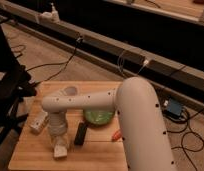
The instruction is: Wipe the white sponge on the table
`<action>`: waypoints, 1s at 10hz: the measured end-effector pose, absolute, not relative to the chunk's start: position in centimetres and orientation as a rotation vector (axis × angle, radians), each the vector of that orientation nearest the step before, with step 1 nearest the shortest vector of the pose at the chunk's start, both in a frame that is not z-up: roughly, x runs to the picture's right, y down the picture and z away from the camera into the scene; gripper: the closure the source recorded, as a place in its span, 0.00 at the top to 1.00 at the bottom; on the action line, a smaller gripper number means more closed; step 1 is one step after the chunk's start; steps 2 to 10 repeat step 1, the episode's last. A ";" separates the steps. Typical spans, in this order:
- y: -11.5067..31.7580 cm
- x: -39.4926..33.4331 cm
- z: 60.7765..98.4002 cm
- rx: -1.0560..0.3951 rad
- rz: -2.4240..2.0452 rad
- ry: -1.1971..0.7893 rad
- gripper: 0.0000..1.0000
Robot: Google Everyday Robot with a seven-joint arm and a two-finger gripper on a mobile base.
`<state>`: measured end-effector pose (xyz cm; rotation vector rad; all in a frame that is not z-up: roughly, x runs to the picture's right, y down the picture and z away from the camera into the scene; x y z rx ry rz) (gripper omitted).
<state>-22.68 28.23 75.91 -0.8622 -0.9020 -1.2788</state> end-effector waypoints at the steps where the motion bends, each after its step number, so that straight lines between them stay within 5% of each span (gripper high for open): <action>1: 28.0 -24.4 76.0 -0.838 -1.307 -0.922 0.00; 10: 28.0 -24.4 76.0 -0.838 -1.307 -0.922 0.00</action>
